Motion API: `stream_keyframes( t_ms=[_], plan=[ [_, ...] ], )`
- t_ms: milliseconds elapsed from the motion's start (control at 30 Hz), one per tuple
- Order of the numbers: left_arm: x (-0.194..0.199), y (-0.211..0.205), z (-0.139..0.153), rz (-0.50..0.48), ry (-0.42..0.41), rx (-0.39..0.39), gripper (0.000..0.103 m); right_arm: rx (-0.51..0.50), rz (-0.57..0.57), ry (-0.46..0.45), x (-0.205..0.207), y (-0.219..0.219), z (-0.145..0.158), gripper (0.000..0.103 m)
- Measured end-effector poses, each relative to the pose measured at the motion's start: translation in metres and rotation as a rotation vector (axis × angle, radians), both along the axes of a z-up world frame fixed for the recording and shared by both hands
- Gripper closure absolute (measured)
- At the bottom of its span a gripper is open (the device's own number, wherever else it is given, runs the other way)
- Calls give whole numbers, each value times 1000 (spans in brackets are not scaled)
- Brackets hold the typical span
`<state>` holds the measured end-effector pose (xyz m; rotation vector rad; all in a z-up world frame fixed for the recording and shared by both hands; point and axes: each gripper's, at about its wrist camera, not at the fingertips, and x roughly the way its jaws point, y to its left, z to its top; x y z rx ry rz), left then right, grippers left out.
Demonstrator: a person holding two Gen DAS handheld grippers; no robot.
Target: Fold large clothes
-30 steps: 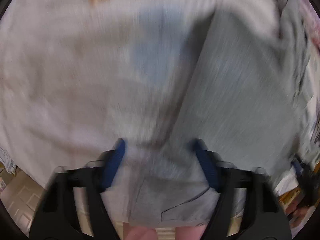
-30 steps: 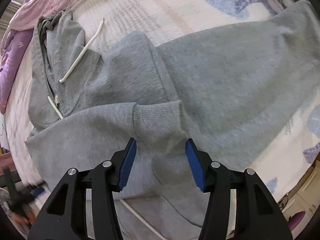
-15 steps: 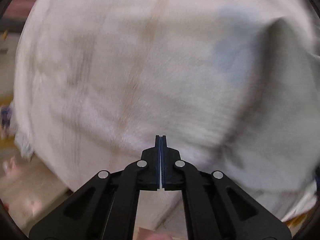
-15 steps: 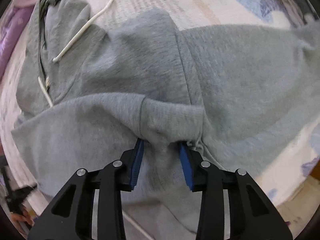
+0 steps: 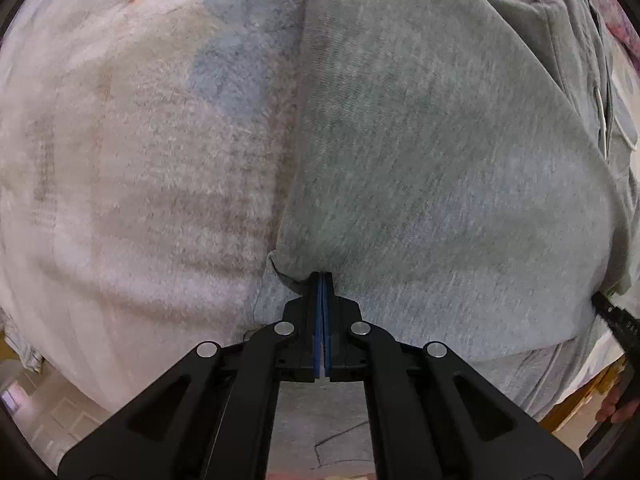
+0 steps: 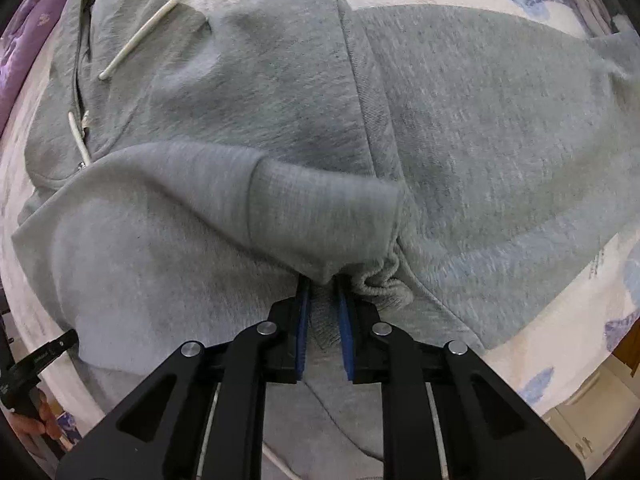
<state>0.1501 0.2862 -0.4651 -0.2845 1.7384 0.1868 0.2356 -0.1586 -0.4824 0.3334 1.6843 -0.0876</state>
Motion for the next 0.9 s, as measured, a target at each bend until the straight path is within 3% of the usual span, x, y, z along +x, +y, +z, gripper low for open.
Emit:
stream_keyframes(
  t_ms=[33, 67, 100, 167, 233, 267, 333, 467, 600, 900],
  plan=[
    [5, 0, 2, -1, 5, -2, 102, 17, -16, 9, 2, -1, 1, 83],
    [16, -3, 3, -14, 13, 4, 102, 38, -22, 11, 5, -4, 6, 72],
    [16, -6, 4, -23, 14, 8, 101, 81, -25, 0, 8, -2, 11, 51],
    [28, -44, 11, -27, 12, 0, 88, 79, -10, -39, 14, 5, 28, 28],
    [28, -52, 29, 1, -24, -37, 35, 40, 24, -73, 16, 12, 45, 20],
    [33, -62, 50, 1, -48, -21, 32, 31, 43, -91, 17, 16, 54, 20],
    [33, -67, 79, -39, -61, 35, 31, 29, 61, -118, 19, 22, 73, 19],
    [29, -78, 123, -13, -89, 18, 31, 49, 63, -157, 9, 20, 109, 18],
    [17, -85, 173, -20, -128, 23, 30, 62, 86, -231, -28, 12, 160, 15],
    [-46, -108, 190, -14, -195, 72, 30, 38, 158, -340, -70, 9, 254, 9]
  ],
)
